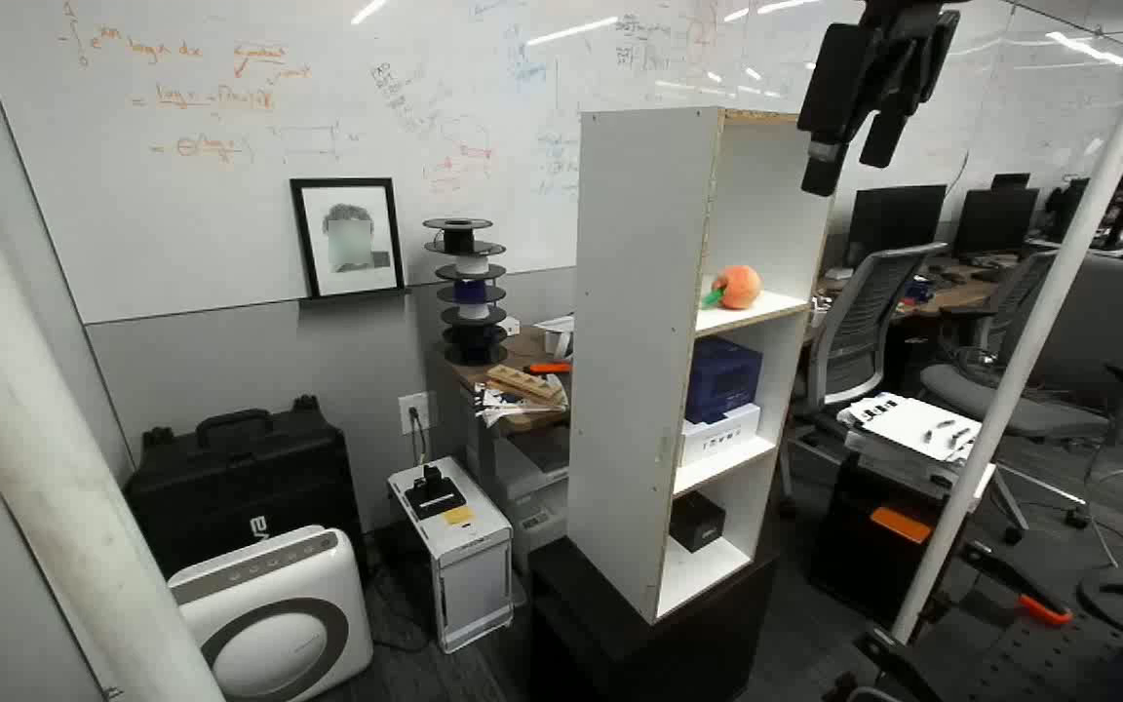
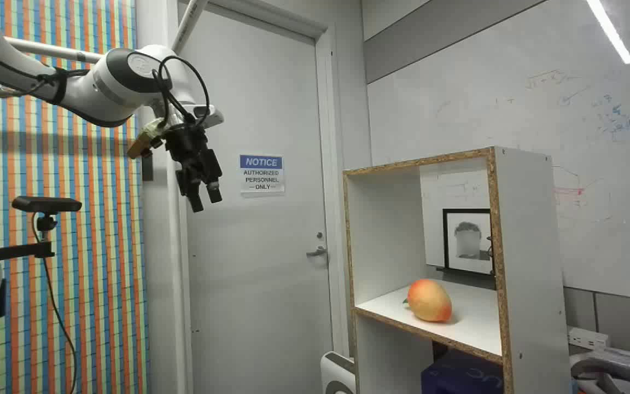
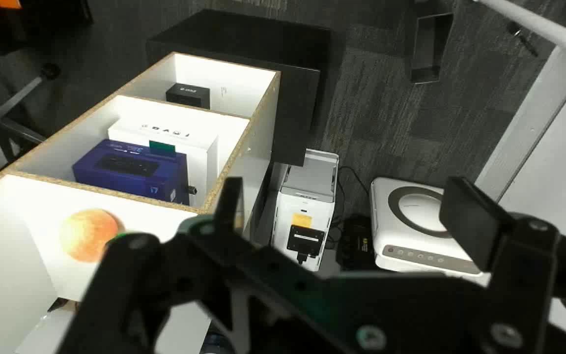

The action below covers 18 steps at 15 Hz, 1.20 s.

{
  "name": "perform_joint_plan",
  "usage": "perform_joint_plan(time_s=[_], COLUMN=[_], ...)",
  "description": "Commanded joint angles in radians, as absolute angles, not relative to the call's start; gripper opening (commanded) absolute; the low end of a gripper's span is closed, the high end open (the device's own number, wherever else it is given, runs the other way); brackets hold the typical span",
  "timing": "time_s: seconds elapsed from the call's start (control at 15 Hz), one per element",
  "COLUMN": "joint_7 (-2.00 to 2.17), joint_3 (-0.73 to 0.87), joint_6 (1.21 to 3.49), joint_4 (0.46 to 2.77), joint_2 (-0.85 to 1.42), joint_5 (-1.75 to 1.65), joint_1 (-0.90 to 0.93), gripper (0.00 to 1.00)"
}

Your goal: Put the peach plushie on the top of the shelf

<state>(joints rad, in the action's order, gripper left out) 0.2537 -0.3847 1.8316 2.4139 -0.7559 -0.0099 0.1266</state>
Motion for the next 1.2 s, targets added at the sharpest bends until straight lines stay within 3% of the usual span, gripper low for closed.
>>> perform_joint_plan(time_s=[0.0, 0.53, 1.13], joint_7=[0.267, 0.309, 0.196], joint_3=[-0.369, -0.352, -0.007], joint_6=[1.829, 1.909, 2.126], joint_4=[2.406, 2.452, 2.674], joint_2=[-0.749, -0.776, -0.754], joint_5=[-0.024, -0.032, -0.101], joint_1=[0.149, 0.118, -0.083], gripper=[1.0, 1.0, 1.0])
